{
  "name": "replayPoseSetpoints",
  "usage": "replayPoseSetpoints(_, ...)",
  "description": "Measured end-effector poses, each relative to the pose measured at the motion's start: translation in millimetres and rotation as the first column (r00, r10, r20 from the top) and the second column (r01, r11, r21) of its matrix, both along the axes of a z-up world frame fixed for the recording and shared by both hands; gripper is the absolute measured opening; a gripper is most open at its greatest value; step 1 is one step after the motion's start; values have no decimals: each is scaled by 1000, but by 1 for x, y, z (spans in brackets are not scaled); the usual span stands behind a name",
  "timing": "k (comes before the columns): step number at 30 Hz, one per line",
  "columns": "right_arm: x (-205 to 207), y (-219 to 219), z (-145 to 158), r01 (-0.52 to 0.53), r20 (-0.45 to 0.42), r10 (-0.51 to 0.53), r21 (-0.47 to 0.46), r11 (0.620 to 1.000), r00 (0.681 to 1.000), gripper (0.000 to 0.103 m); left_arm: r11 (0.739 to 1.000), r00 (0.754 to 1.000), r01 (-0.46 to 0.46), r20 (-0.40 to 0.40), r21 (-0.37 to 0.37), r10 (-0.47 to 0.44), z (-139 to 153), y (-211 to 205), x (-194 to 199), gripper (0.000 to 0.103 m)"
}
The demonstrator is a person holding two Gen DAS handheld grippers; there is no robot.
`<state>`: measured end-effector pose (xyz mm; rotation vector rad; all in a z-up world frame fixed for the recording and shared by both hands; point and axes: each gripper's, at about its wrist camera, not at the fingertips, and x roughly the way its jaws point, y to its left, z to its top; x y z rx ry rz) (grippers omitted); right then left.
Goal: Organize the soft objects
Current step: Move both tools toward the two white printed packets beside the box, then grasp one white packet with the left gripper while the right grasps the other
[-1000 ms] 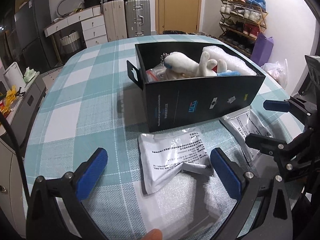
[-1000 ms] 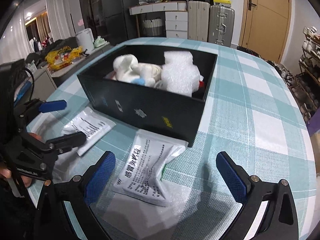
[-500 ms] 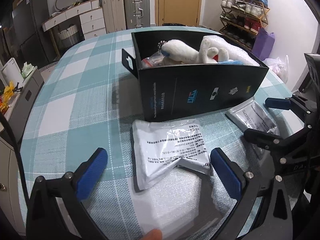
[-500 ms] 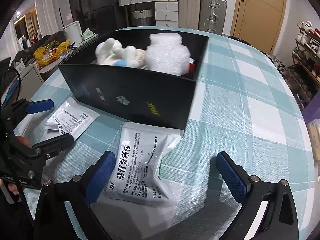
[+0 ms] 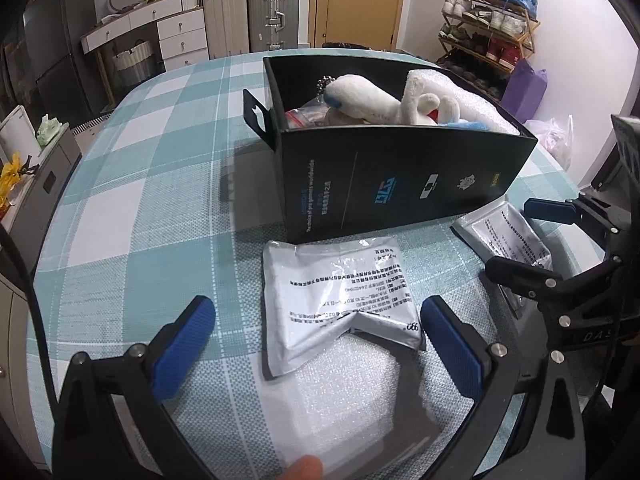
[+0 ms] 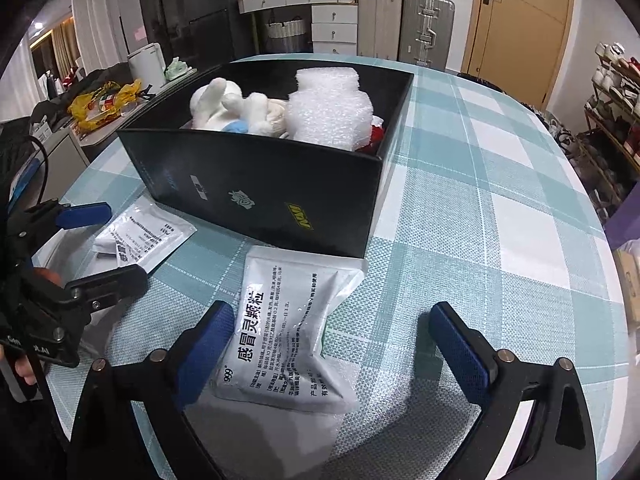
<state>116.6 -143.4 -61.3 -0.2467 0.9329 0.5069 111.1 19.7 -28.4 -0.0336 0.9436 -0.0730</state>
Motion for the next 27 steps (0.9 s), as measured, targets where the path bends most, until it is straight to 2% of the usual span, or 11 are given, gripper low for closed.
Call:
replayPoseSetpoints(7,-4,4,3,-31,12,31,8,999,999,81,999,1000,-3,-11,40,3,-1,-6,1,103)
replayPoseSetpoints(12,-12,11,7,-69,15,69,9,998,997,56,999,1000,-9,-12,45,10,-1,-7,2,103)
replayPoseSetpoints(15,-14,13,8,-88,14,88,10,996,996,48,999,1000,-10,-12,45,11,-1,-7,2,103)
replayPoseSetpoints(20,-16,14,8,-97,15,96,13,995,995,45,999,1000,-13,-6,36,13,0,-6,1,101)
replayPoseSetpoints(23,-17,13,8,-101,19,101,10,995,995,45,999,1000,-8,9,41,8,1,-7,-1,92)
replayPoseSetpoints(27,-17,12,7,-103,21,103,12,995,994,45,999,999,10,40,42,-12,5,-8,-5,67)
